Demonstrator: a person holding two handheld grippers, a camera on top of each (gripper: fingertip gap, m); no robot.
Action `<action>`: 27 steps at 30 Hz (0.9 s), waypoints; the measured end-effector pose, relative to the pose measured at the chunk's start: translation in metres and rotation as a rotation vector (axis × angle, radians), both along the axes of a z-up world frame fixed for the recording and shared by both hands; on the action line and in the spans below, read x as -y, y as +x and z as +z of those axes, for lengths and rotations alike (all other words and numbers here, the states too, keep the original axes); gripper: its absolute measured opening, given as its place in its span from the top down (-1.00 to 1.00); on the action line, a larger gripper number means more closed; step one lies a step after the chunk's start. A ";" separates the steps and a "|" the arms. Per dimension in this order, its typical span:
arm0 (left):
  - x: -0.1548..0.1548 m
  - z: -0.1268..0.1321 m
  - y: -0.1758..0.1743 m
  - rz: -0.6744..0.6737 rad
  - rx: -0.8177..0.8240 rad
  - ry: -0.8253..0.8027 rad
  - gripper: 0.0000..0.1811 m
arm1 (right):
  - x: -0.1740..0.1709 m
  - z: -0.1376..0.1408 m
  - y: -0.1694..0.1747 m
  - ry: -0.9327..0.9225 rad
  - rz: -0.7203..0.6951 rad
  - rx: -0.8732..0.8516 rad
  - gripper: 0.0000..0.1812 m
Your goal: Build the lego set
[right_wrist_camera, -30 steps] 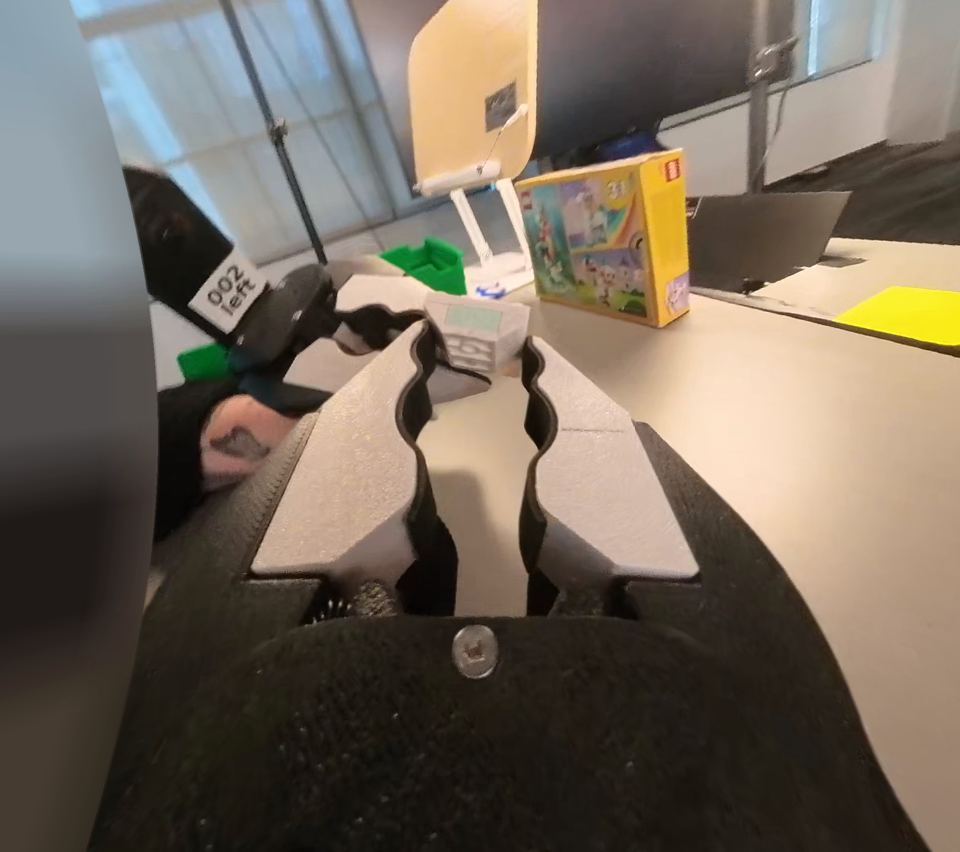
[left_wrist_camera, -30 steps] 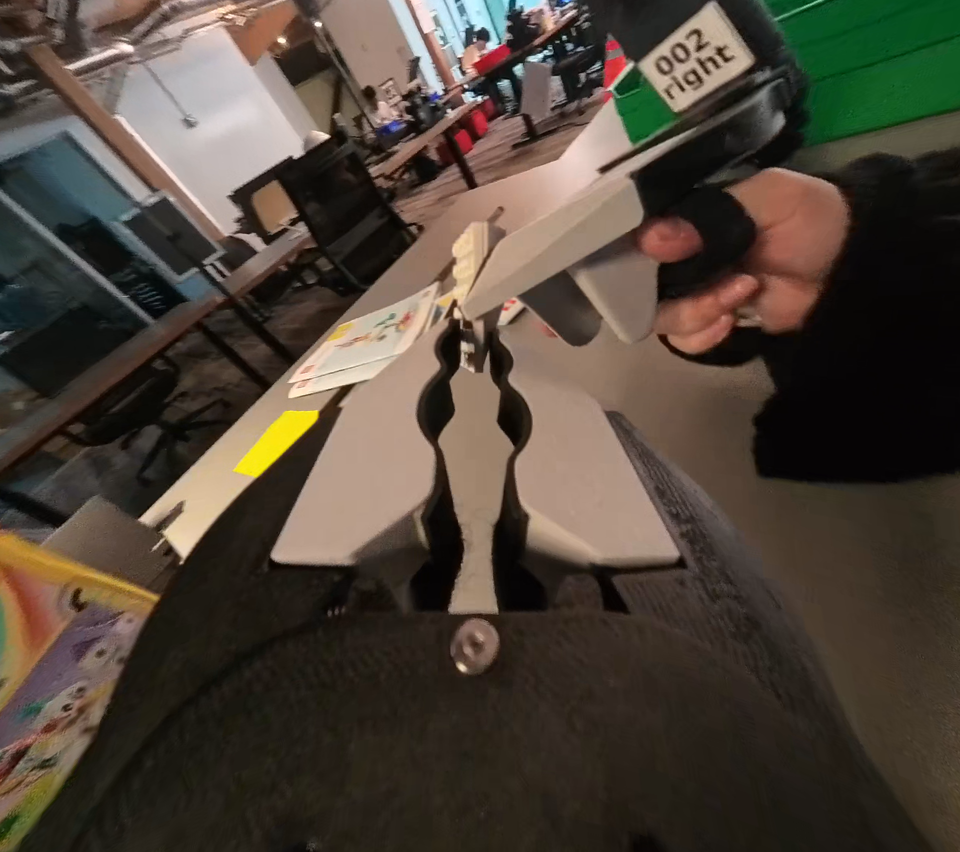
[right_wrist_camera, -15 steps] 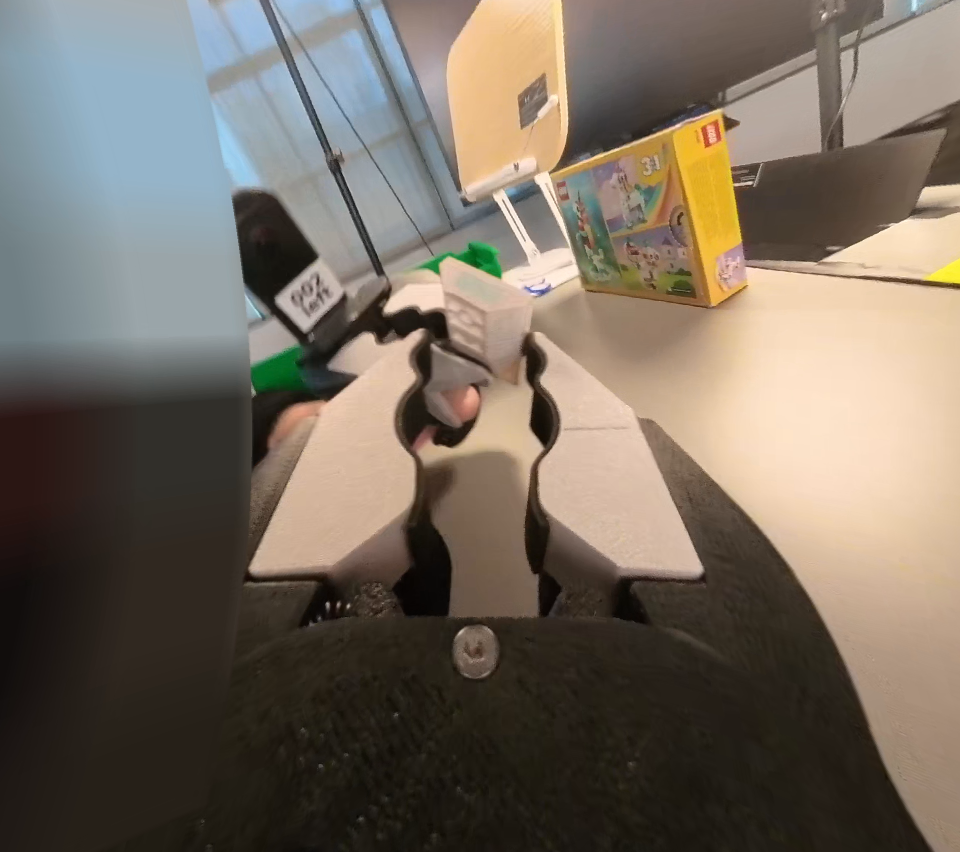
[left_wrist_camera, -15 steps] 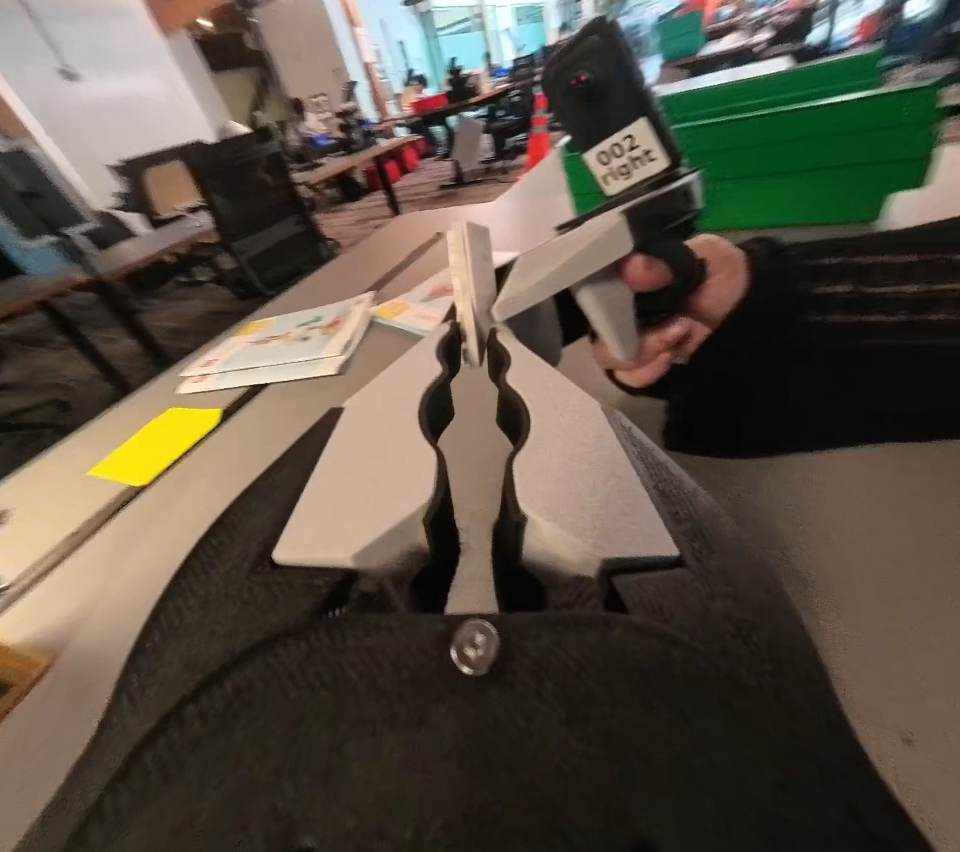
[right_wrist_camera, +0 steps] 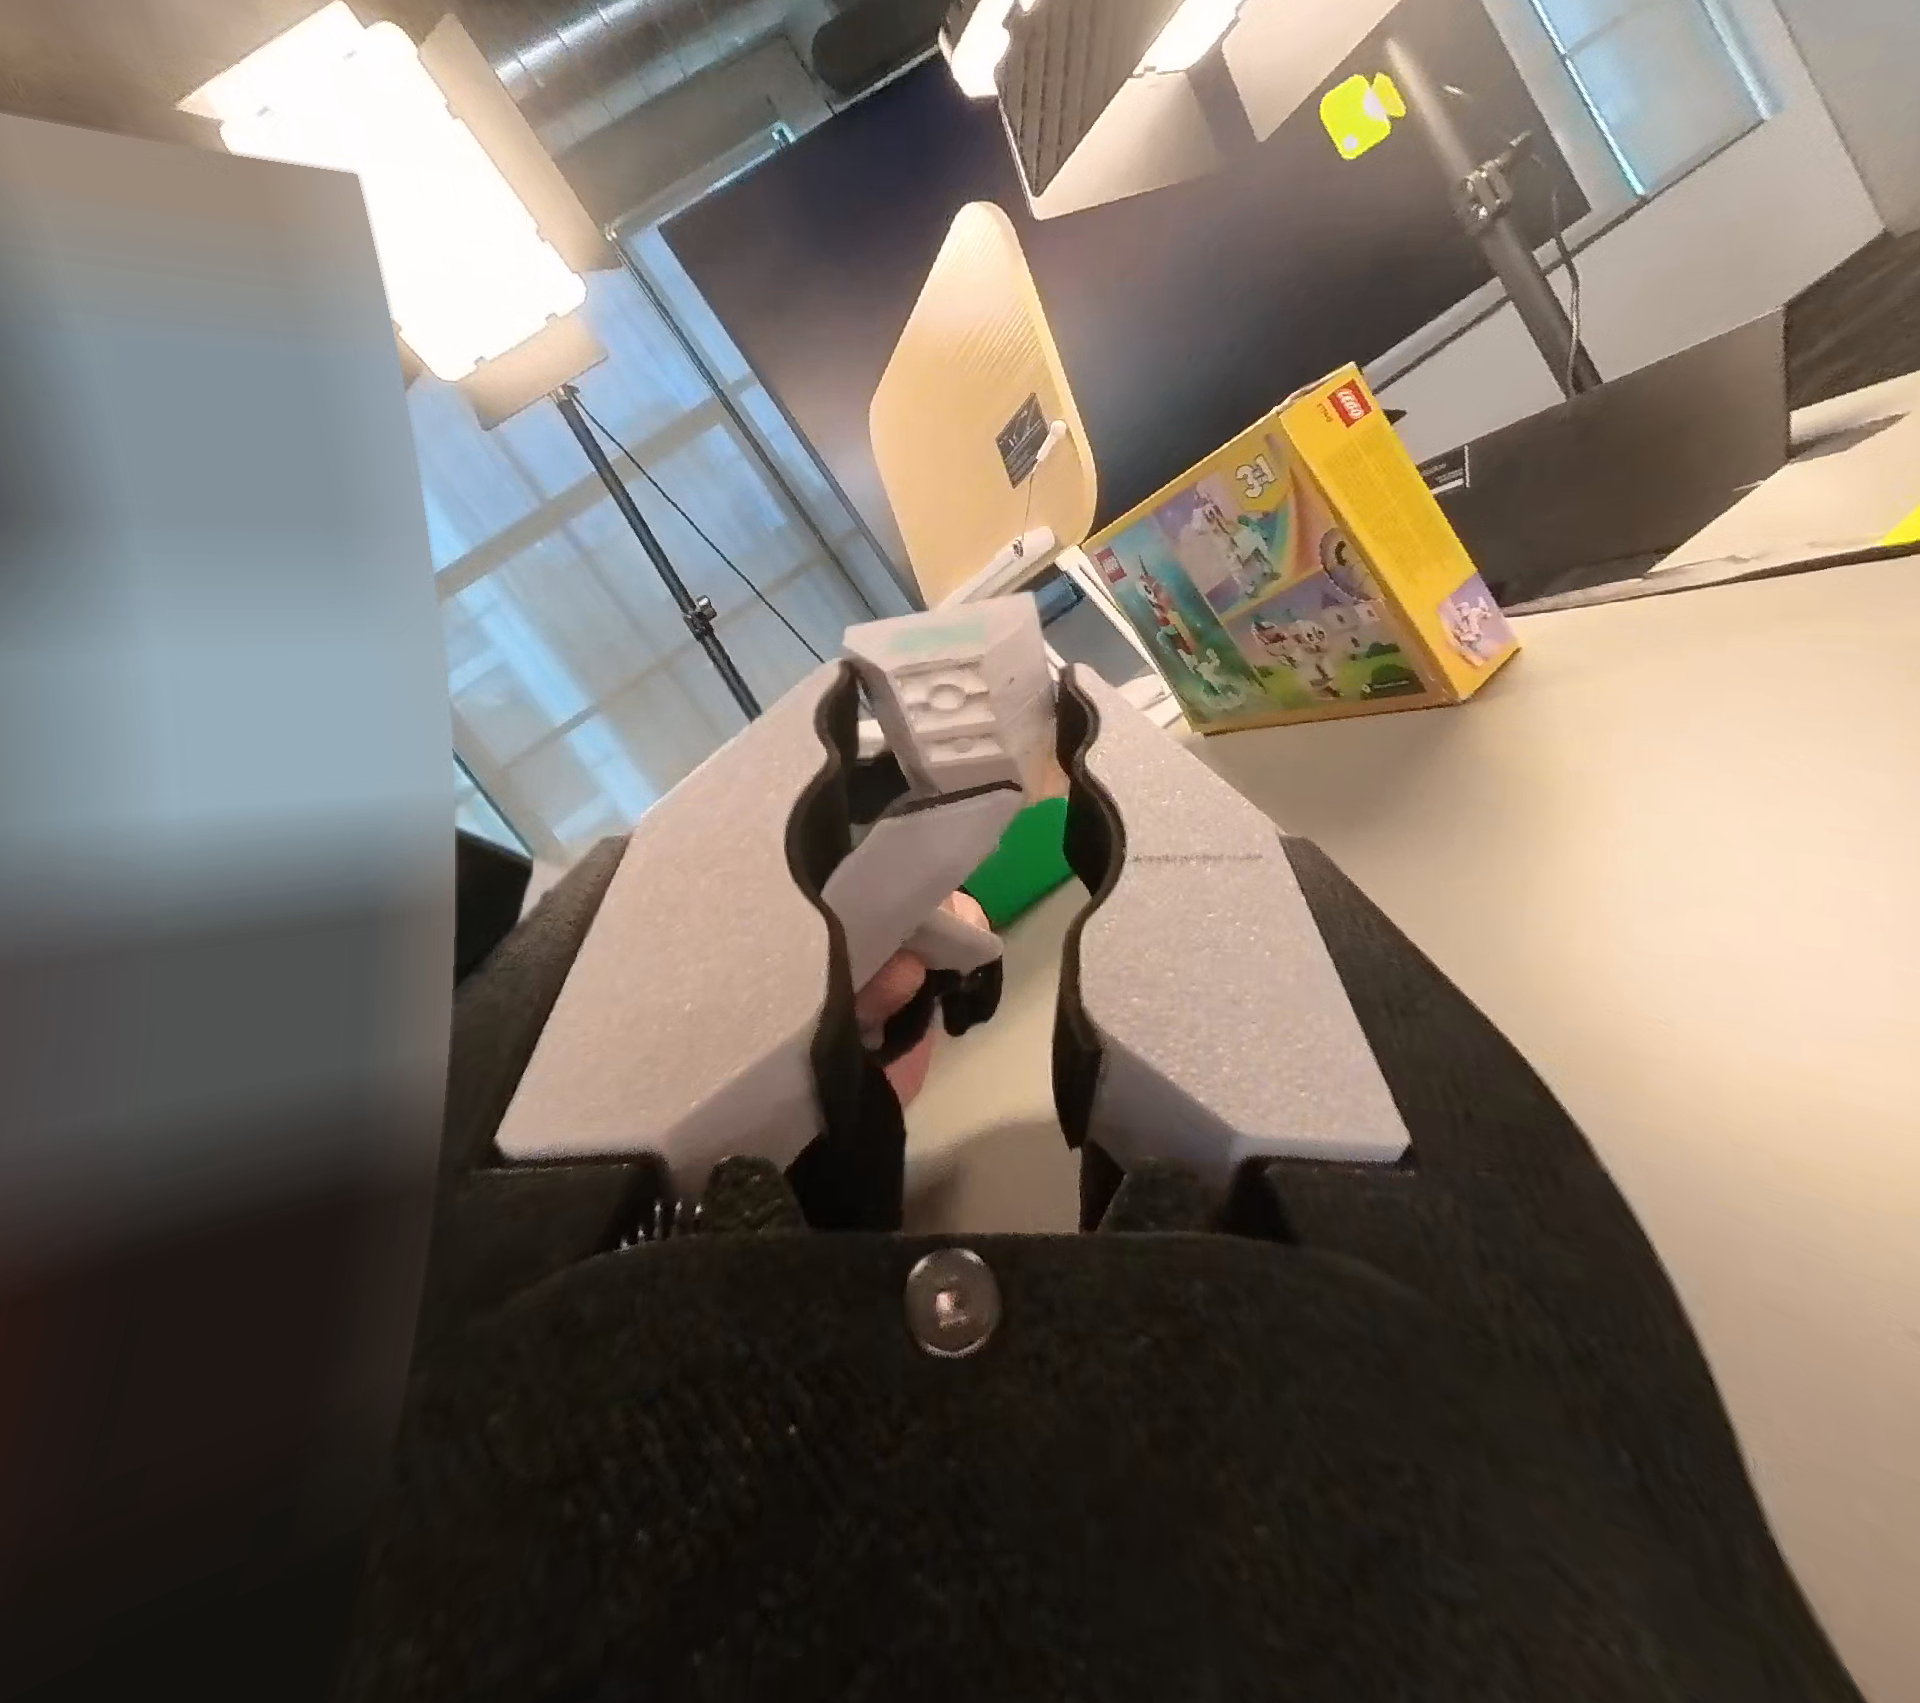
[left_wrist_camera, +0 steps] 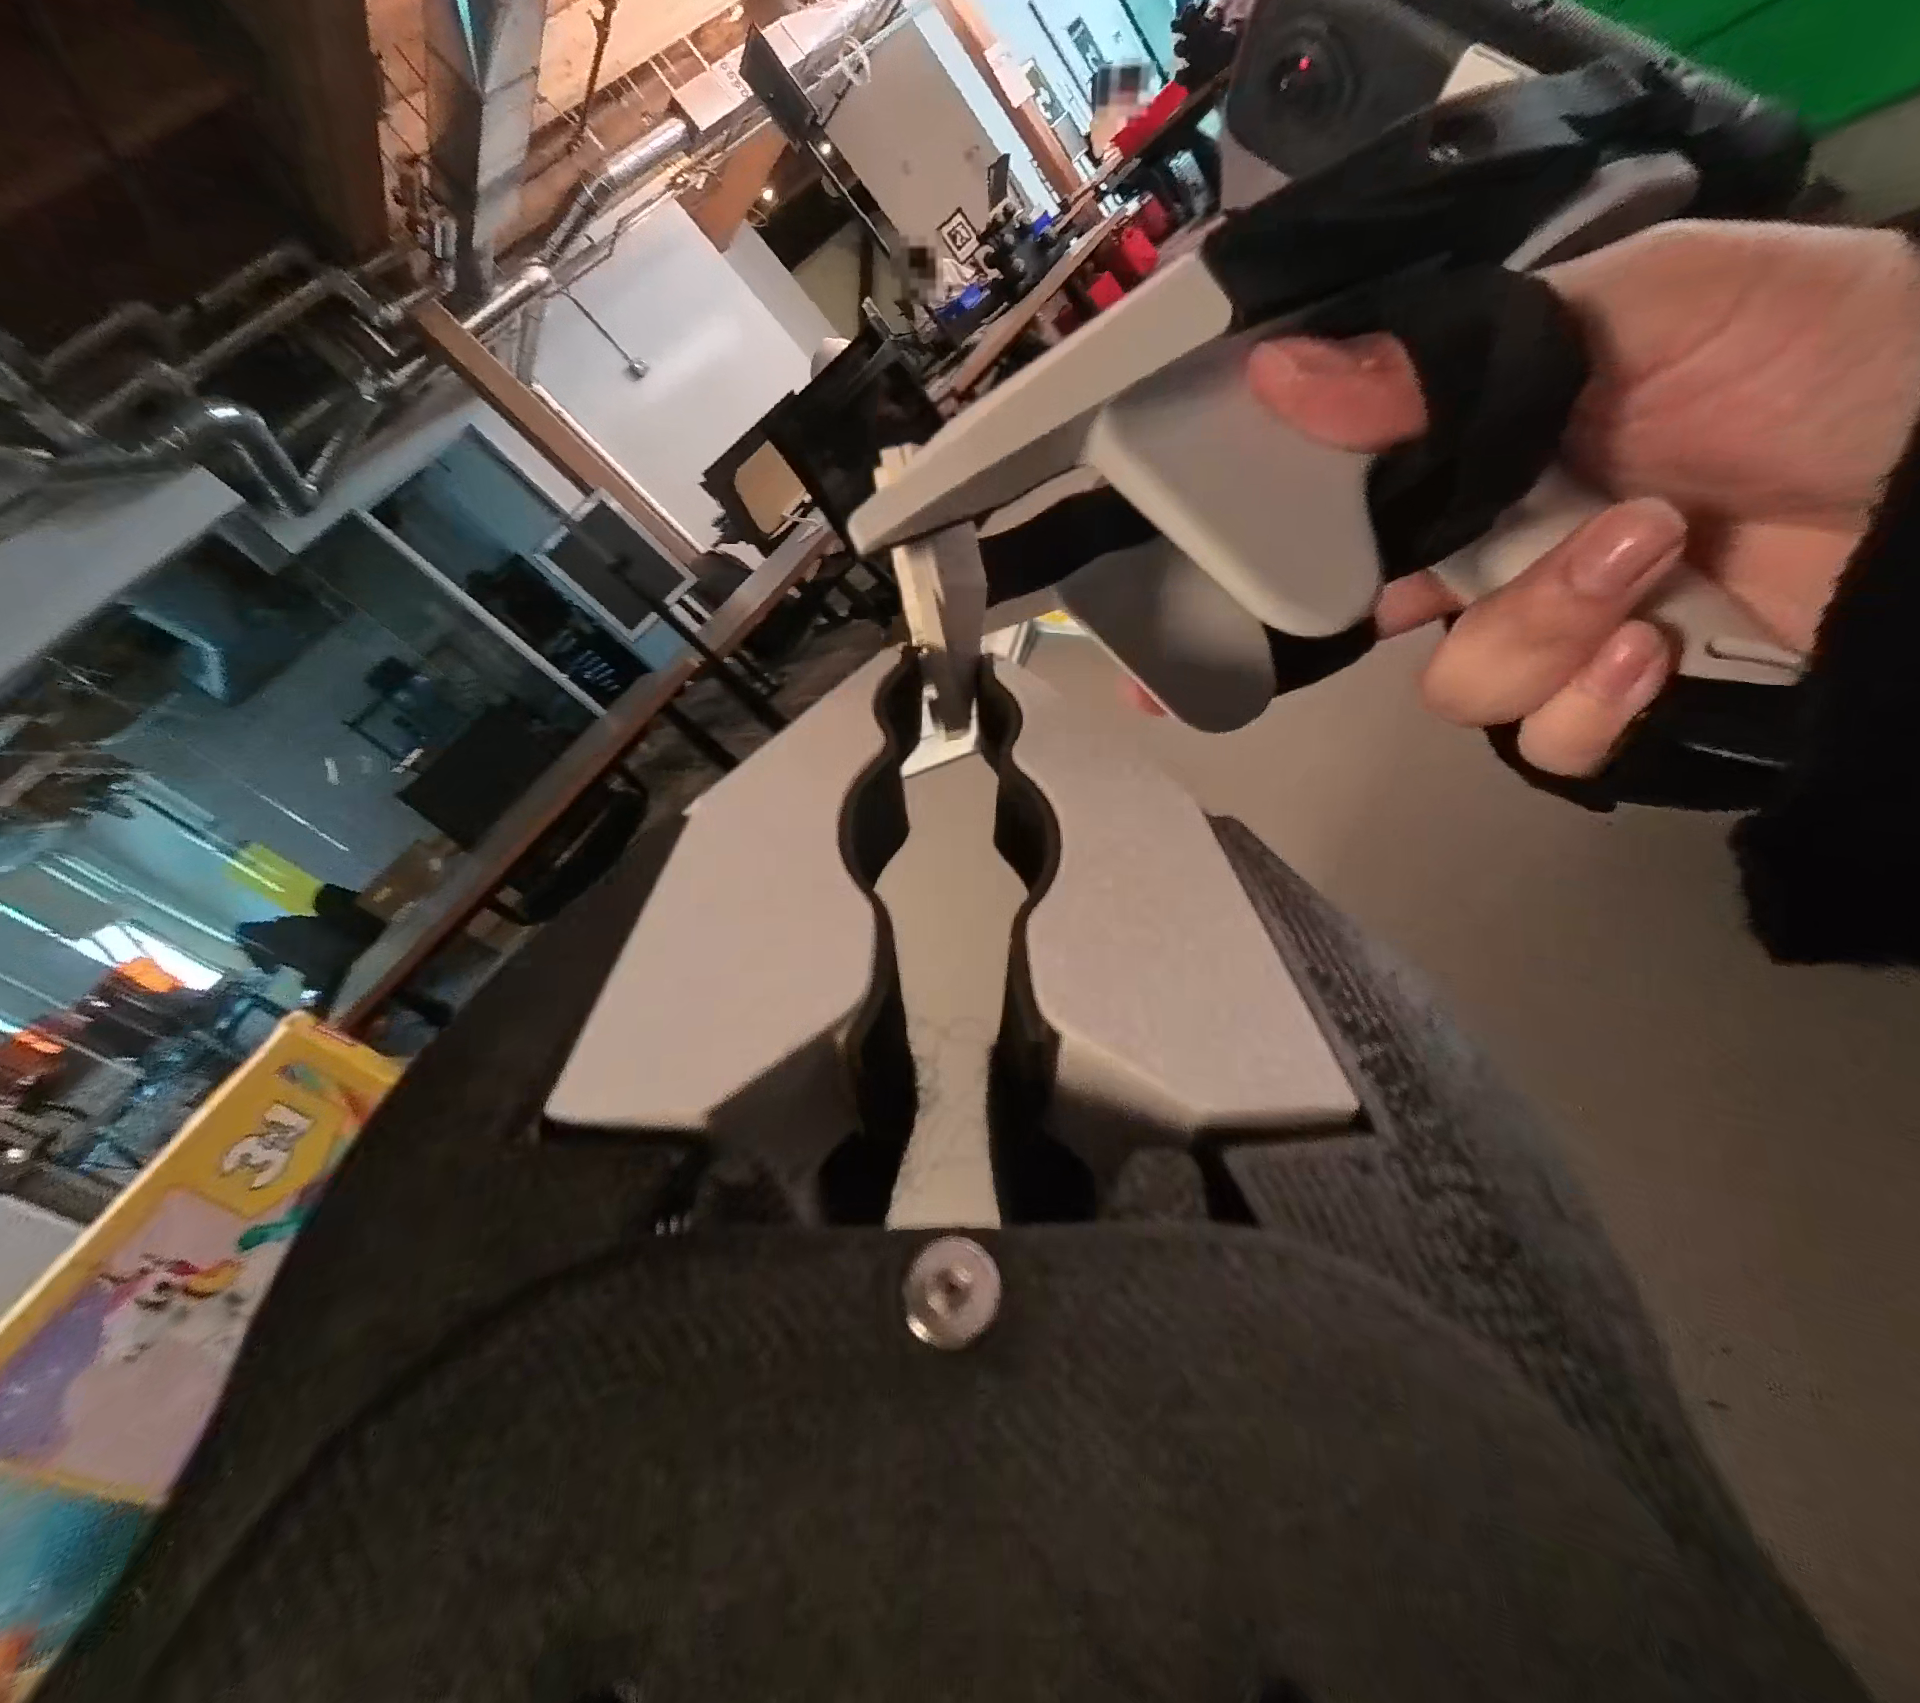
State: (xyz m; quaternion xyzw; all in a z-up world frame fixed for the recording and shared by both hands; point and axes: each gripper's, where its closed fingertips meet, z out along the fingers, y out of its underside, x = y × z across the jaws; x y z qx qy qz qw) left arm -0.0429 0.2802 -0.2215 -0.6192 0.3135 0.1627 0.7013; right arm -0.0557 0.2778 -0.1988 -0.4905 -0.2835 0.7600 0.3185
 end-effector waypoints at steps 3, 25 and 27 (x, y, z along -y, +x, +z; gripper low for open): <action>0.000 -0.005 0.006 0.004 -0.071 0.007 0.90 | 0.001 0.006 0.000 -0.041 0.002 -0.035 0.48; 0.007 0.008 0.018 -0.161 0.265 -0.121 0.85 | 0.015 0.003 0.000 0.280 -0.016 0.082 0.60; 0.008 0.004 0.020 -0.214 0.327 -0.172 0.85 | 0.017 -0.003 0.002 0.367 0.011 0.122 0.60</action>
